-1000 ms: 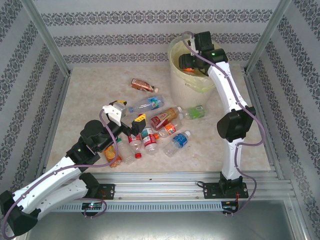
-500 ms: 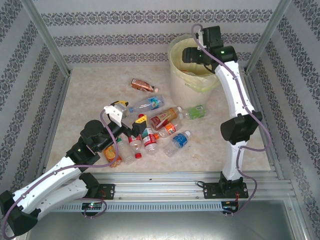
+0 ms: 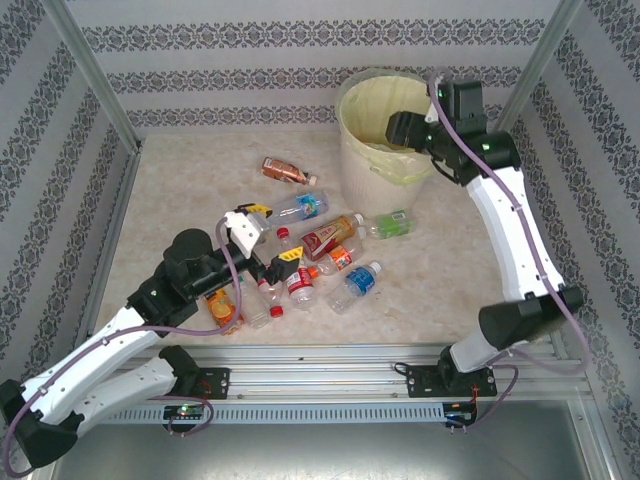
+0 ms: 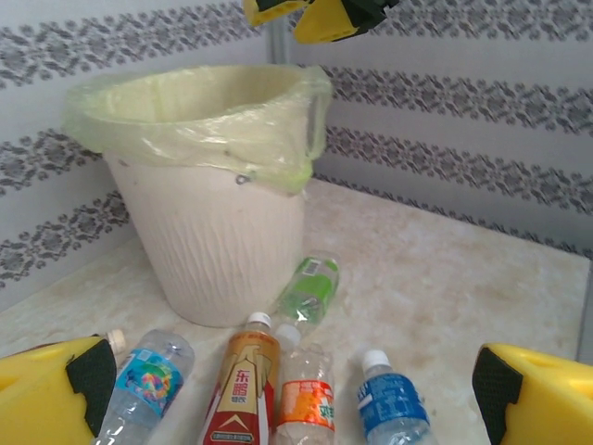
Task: Put the plastic bottles in the bin
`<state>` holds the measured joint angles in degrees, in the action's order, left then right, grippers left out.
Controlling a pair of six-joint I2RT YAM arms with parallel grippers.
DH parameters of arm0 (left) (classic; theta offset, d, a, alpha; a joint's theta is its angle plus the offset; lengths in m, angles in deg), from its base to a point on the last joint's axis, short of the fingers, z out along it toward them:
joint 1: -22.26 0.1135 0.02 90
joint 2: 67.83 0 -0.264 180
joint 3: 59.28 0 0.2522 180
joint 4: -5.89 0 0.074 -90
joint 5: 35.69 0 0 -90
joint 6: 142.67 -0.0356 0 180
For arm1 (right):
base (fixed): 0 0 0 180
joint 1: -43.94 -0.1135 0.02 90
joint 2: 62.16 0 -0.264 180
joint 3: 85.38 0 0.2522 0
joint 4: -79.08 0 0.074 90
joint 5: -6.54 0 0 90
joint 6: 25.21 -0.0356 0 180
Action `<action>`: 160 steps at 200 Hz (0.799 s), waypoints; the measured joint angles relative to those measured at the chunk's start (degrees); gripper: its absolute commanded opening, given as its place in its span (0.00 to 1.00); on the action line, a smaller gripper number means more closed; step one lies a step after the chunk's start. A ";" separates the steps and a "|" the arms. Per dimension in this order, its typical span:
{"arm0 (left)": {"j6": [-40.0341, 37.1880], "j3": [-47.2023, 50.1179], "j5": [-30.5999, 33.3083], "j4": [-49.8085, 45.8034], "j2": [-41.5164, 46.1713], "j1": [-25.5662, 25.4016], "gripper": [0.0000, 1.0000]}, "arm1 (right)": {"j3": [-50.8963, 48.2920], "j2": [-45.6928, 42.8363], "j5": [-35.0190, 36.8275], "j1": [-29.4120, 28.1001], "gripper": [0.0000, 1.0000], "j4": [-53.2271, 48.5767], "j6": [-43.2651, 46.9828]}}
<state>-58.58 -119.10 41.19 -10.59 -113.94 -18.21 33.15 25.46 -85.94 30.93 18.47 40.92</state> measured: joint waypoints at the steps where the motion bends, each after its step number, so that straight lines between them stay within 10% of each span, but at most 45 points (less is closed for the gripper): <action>1: -0.09 -0.09 -0.11 -0.17 -0.07 0.00 1.00 | -0.63 -0.44 0.02 0.00 0.75 0.09 -0.26; 160: -5.51 -13.51 -7.91 -25.09 -19.02 0.00 1.00 | -52.13 -26.49 0.28 -15.39 0.76 13.29 -30.51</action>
<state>-64.09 -132.61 33.28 -35.69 -132.95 -18.21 -18.98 -1.03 -85.65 15.54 31.76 10.40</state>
